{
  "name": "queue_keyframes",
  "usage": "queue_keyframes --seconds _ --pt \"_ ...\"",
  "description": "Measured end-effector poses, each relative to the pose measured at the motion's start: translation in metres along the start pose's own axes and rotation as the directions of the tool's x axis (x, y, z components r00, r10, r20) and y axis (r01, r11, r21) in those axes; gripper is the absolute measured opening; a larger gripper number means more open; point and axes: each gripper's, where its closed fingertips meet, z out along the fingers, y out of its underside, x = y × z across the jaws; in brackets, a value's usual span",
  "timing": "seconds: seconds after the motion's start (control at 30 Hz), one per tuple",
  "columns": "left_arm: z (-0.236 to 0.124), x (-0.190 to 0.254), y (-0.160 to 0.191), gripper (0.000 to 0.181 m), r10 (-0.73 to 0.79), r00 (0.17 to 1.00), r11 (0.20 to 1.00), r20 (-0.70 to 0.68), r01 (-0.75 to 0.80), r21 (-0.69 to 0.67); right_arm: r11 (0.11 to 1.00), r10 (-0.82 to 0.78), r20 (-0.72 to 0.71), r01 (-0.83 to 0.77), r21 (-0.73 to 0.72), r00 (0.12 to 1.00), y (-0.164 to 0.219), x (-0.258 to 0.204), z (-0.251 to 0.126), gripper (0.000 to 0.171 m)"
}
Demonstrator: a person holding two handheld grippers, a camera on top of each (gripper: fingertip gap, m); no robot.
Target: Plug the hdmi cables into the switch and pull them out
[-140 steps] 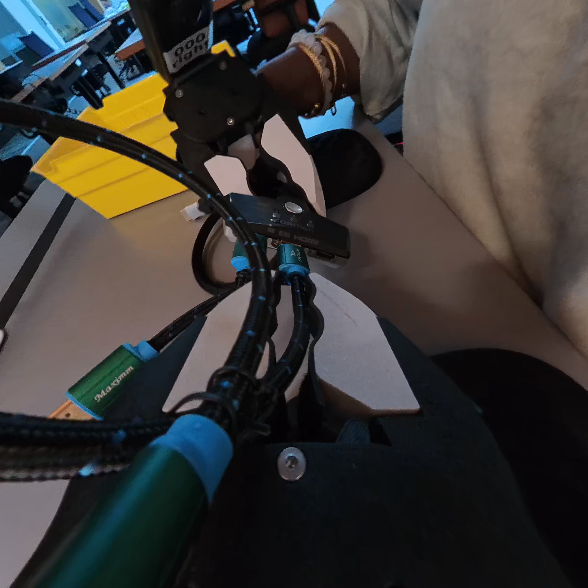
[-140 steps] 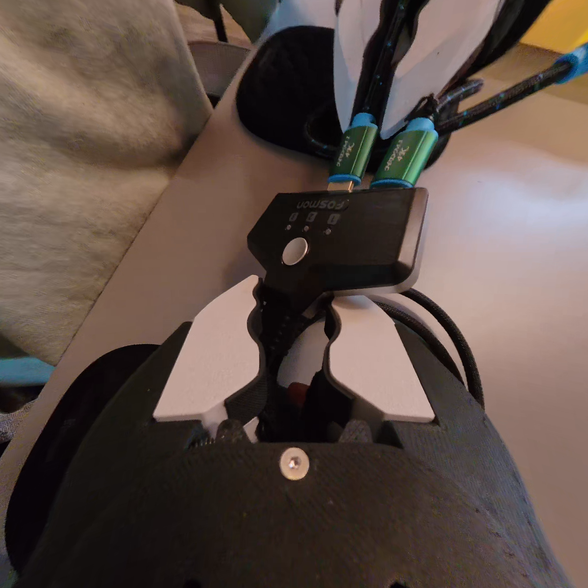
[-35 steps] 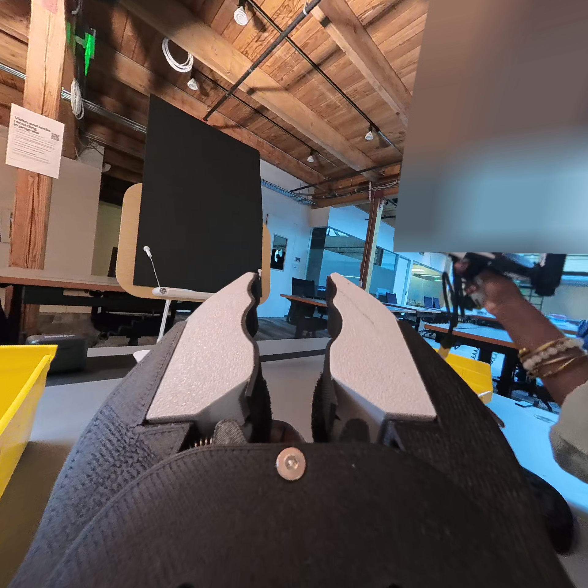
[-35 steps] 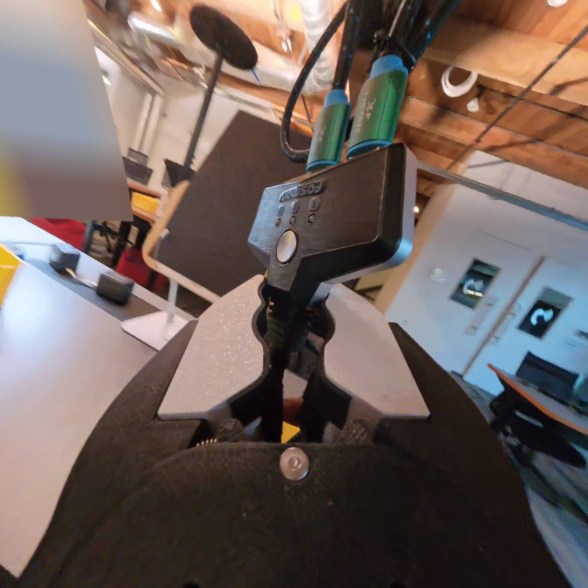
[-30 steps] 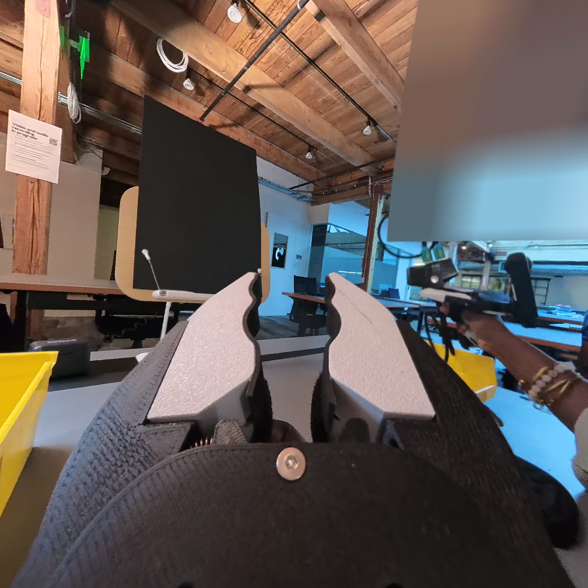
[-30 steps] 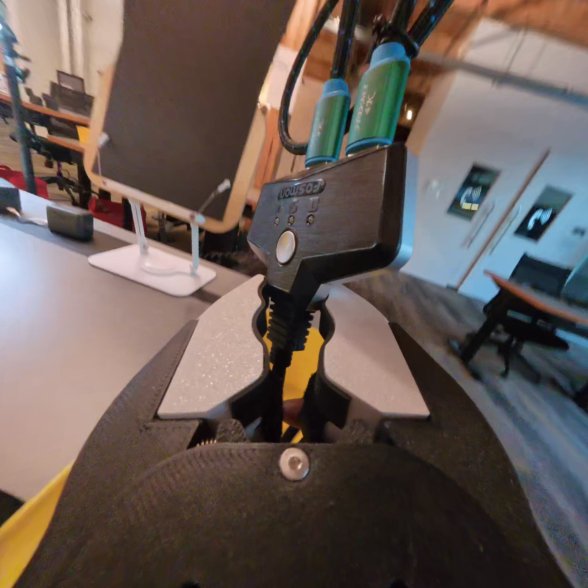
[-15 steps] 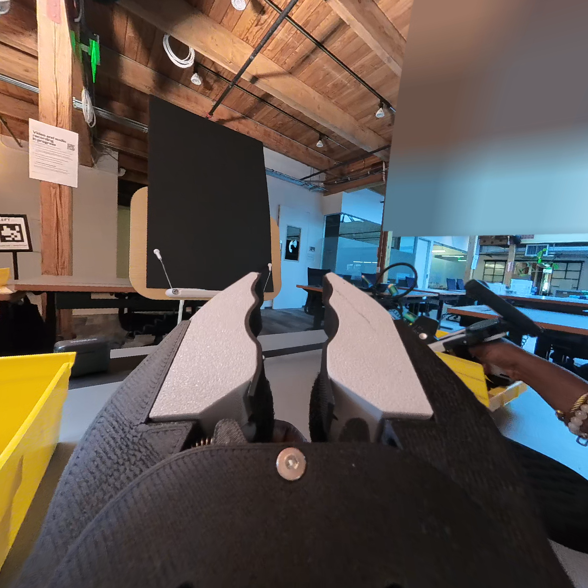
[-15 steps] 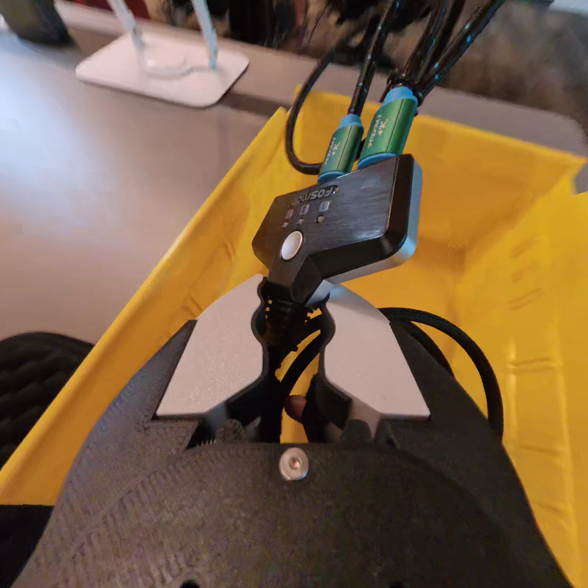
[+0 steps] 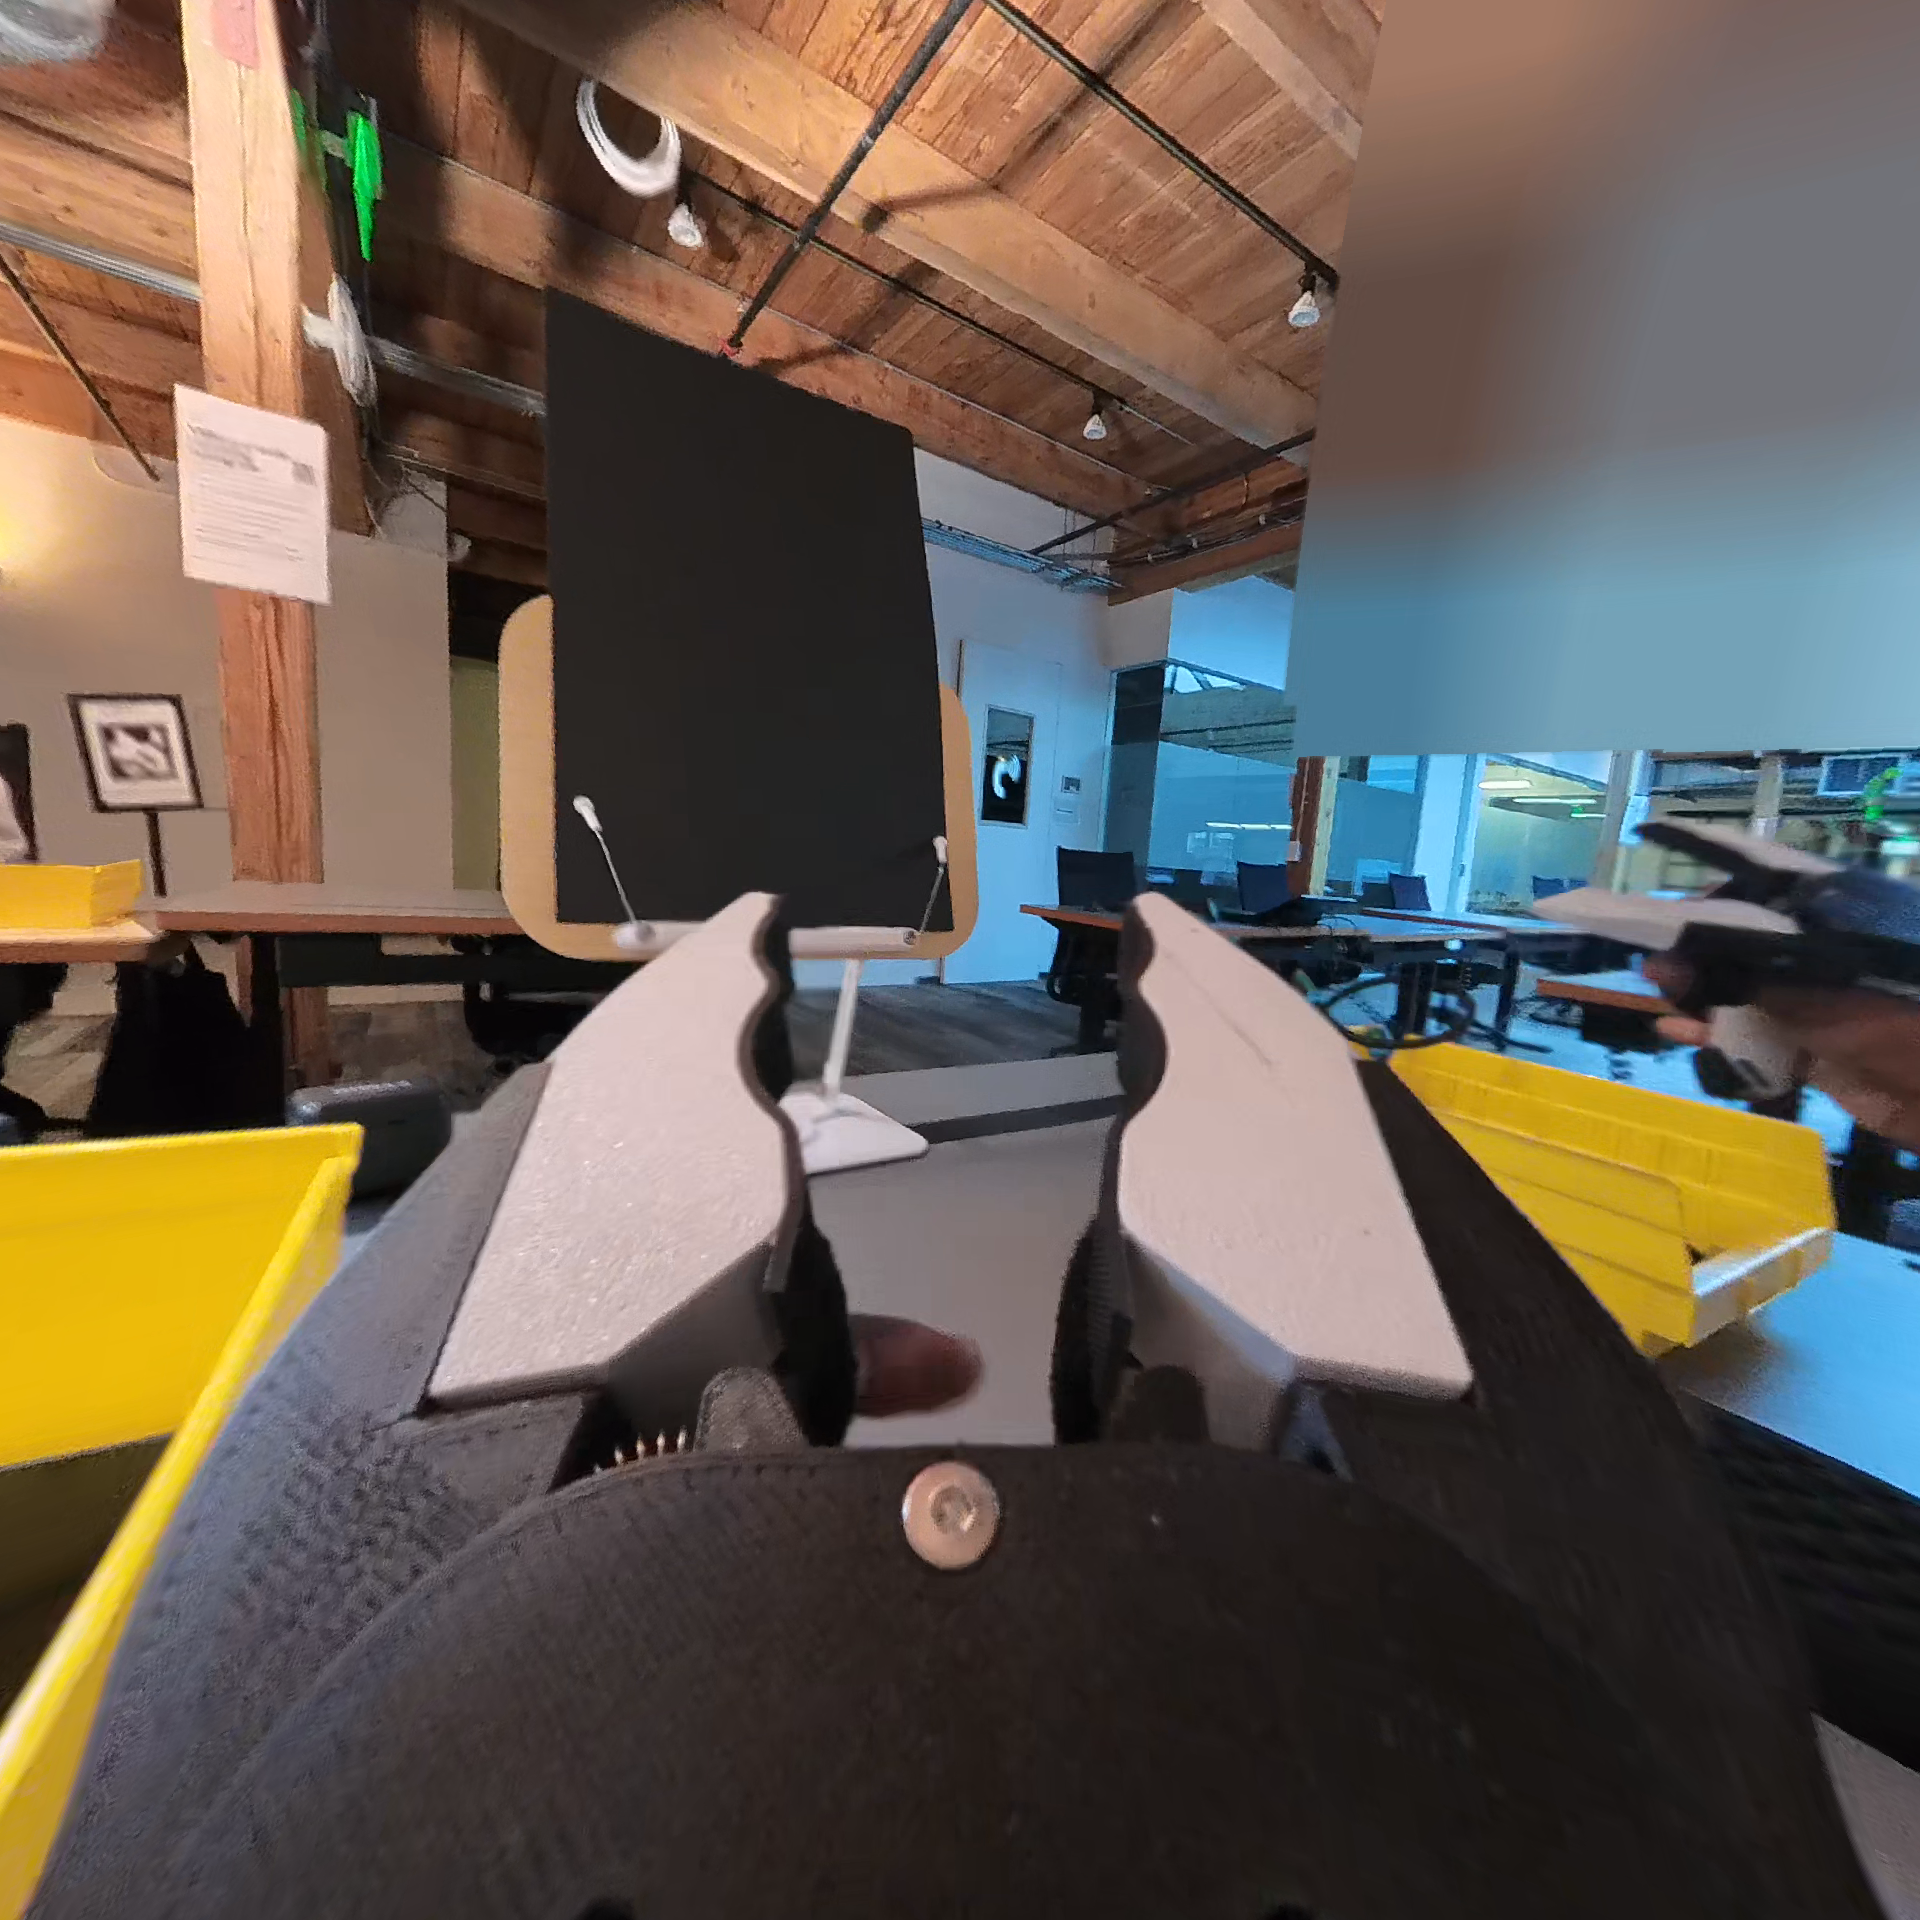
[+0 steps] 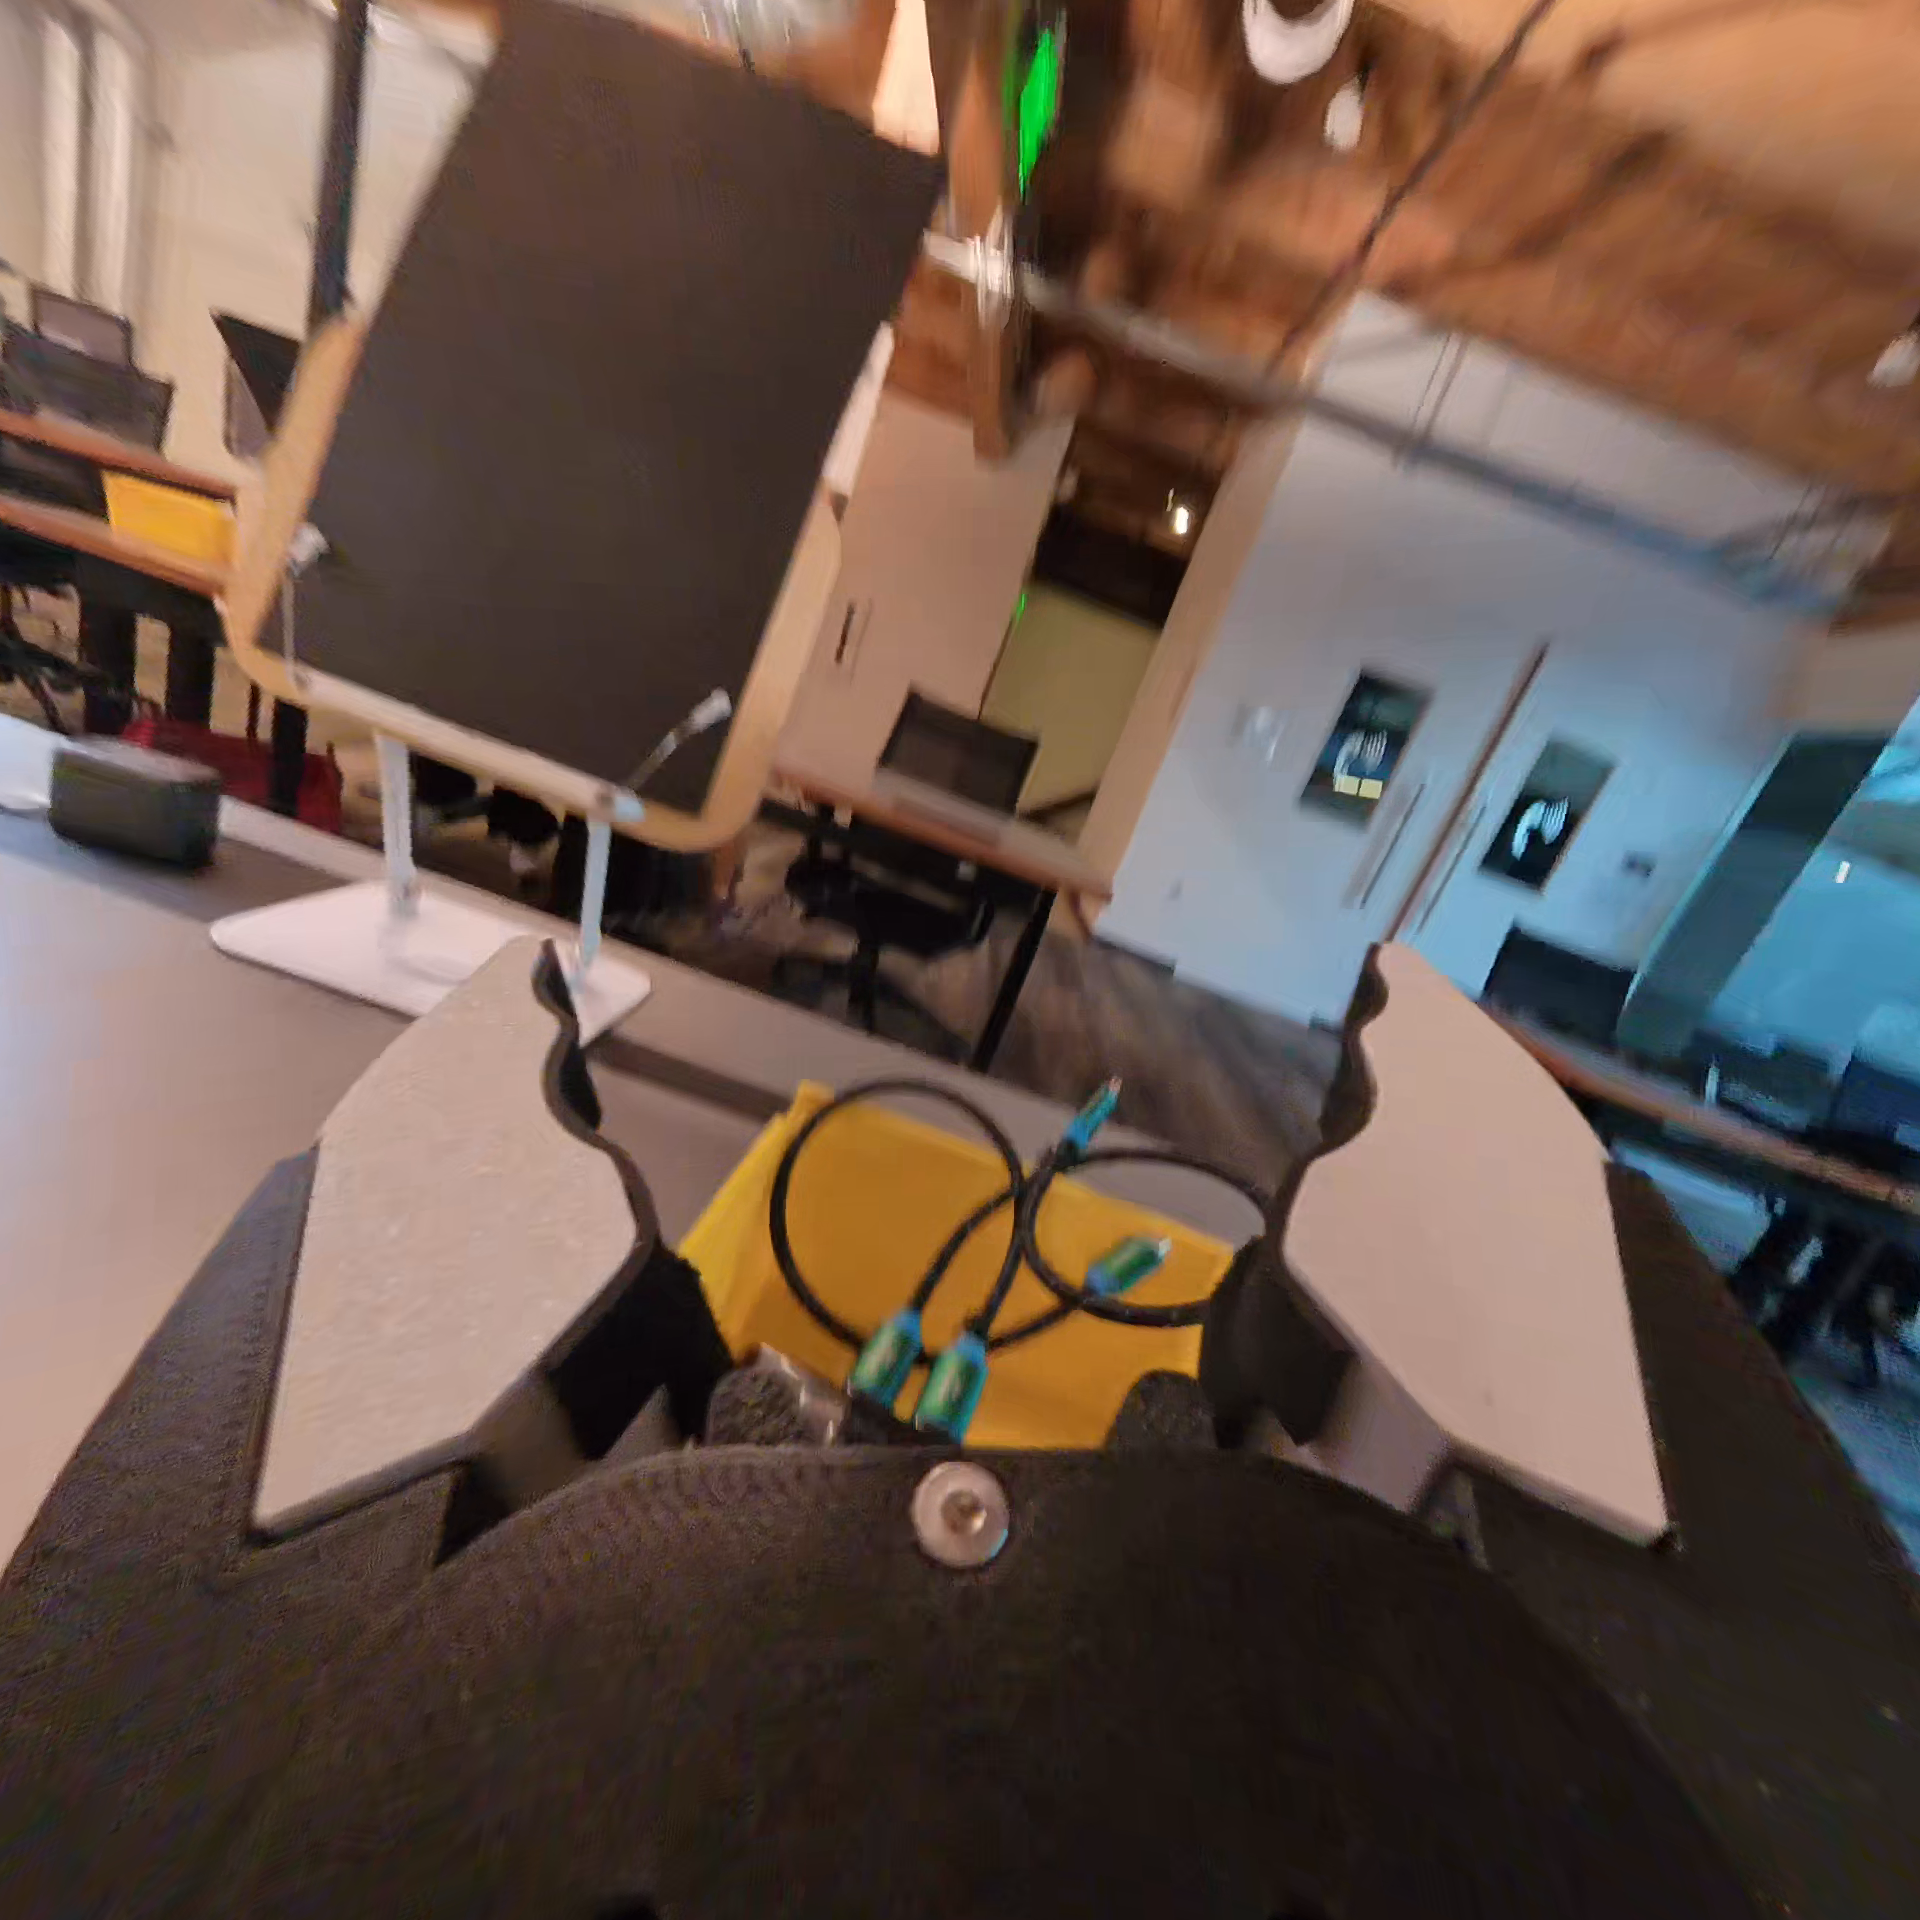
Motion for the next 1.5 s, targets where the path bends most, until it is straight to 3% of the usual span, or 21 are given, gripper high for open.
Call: queue_keyframes --seconds 0.13,0.3,0.33,0.37,0.4,0.43,0.5,0.53,0.6,0.63,0.67,0.7,0.73,0.77,0.8,0.83,1.0,1.1,1.27,1.4,1.5 --pt "-0.003 -0.001 -0.026 0.130 0.162 0.986 0.975 0.039 -0.166 0.145 0.975 -0.137 0.002 0.134 0.179 0.991 -0.052 -0.028 -0.009 0.146" --pt "-0.011 -0.010 -0.037 0.141 0.329 0.941 0.939 0.083 -0.335 0.075 0.929 -0.268 0.058 0.242 0.279 0.962 -0.079 -0.074 -0.013 0.145" --pt "-0.015 -0.014 -0.040 0.120 0.369 0.925 0.924 0.094 -0.376 0.066 0.933 -0.288 0.119 0.251 0.256 0.950 -0.076 -0.086 -0.012 0.119" --pt "-0.023 -0.018 -0.044 0.066 0.417 0.902 0.905 0.109 -0.424 0.046 0.938 -0.310 0.194 0.266 0.222 0.931 -0.069 -0.098 -0.015 0.045" --pt "-0.030 -0.025 -0.047 0.002 0.447 0.885 0.892 0.131 -0.451 0.008 0.933 -0.335 0.237 0.287 0.218 0.912 -0.067 -0.108 -0.018 0.001" --pt "-0.036 -0.034 -0.052 0.000 0.432 0.887 0.900 0.165 -0.435 -0.020 0.926 -0.348 0.233 0.294 0.235 0.908 -0.069 -0.112 -0.018 0.000" --pt "-0.043 -0.044 -0.061 0.000 0.388 0.908 0.921 0.159 -0.388 -0.033 0.915 -0.368 0.211 0.313 0.252 0.905 -0.071 -0.116 -0.017 0.006" --pt "-0.047 -0.051 -0.067 0.007 0.371 0.912 0.928 0.175 -0.371 -0.036 0.913 -0.367 0.208 0.308 0.268 0.907 -0.073 -0.118 -0.016 0.027" --pt "-0.051 -0.065 -0.078 0.070 0.383 0.901 0.923 0.204 -0.383 -0.043 0.915 -0.346 0.235 0.271 0.298 0.908 -0.077 -0.126 -0.012 0.102" --pt "-0.053 -0.074 -0.079 0.097 0.392 0.892 0.920 0.225 -0.385 -0.077 0.929 -0.322 0.262 0.250 0.274 0.910 -0.074 -0.130 -0.009 0.120" --pt "-0.055 -0.083 -0.078 0.106 0.404 0.883 0.914 0.238 -0.385 -0.125 0.940 -0.315 0.305 0.252 0.228 0.899 -0.065 -0.135 -0.008 0.112" --pt "-0.058 -0.088 -0.076 0.098 0.431 0.871 0.900 0.234 -0.398 -0.176 0.941 -0.336 0.369 0.293 0.169 0.866 -0.052 -0.141 -0.012 0.058" --pt "-0.063 -0.092 -0.073 0.063 0.469 0.855 0.877 0.220 -0.422 -0.232 0.930 -0.368 0.386 0.337 0.150 0.846 -0.045 -0.143 -0.014 0.001" --pt "-0.067 -0.097 -0.073 0.030 0.508 0.830 0.852 0.228 -0.447 -0.272 0.926 -0.378 0.372 0.344 0.156 0.848 -0.045 -0.144 -0.015 0.000" --pt "-0.070 -0.104 -0.077 0.025 0.538 0.801 0.835 0.262 -0.464 -0.294 0.928 -0.371 0.367 0.330 0.173 0.853 -0.048 -0.146 -0.015 0.001" --pt "-0.072 -0.111 -0.081 0.026 0.560 0.776 0.822 0.290 -0.476 -0.313 0.939 -0.335 0.366 0.277 0.204 0.868 -0.053 -0.150 -0.015 0.006" --pt "-0.057 -0.133 -0.048 0.059 0.486 0.867 0.788 0.110 -0.381 -0.484 0.926 0.072 0.597 -0.275 0.257 0.799 -0.066 -0.200 -0.011 0.129" --pt "-0.043 -0.156 -0.019 0.062 0.367 0.930 0.713 -0.034 -0.305 -0.632 0.842 0.287 0.703 -0.521 0.138 0.651 -0.046 -0.227 -0.007 0.135" --pt "-0.018 -0.201 0.019 0.063 0.050 0.994 0.410 -0.097 -0.109 -0.905 0.701 0.433 0.731 -0.707 0.095 0.528 -0.030 -0.243 -0.013 0.126" --pt "-0.025 -0.267 0.075 0.074 0.072 0.993 -0.007 -0.094 -0.094 -0.996 0.794 0.316 0.745 -0.594 0.132 0.588 -0.023 -0.257 -0.018 0.122" --pt "-0.033 -0.297 0.118 0.075 0.053 0.998 -0.199 -0.029 -0.018 -0.980 0.801 0.328 0.777 -0.594 0.072 0.537 -0.019 -0.271 -0.020 0.123"
